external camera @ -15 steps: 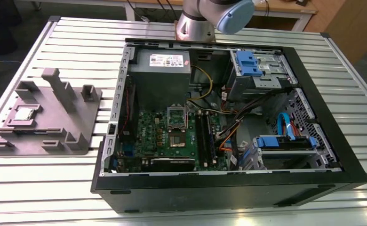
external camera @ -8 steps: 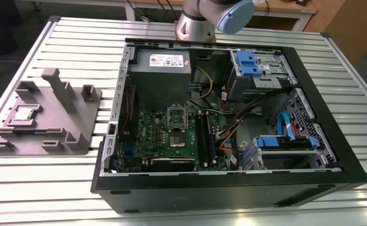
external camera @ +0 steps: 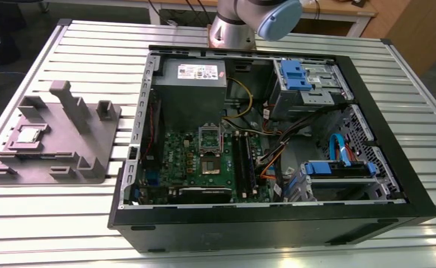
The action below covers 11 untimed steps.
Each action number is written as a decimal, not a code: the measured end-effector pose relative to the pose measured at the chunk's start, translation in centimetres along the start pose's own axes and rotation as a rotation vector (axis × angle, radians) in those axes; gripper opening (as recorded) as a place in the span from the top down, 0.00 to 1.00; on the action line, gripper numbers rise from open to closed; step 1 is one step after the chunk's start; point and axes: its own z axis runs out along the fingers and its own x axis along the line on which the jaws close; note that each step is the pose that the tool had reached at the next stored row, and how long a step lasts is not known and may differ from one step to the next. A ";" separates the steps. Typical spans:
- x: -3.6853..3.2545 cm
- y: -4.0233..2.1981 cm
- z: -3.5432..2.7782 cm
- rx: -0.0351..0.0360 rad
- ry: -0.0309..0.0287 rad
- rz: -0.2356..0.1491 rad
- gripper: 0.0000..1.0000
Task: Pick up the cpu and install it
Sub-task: 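Pick up the cpu and move it towards the insertion slot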
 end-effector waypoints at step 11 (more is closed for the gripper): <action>0.38 -0.02 0.36 0.0000 -0.0008 0.000 0.41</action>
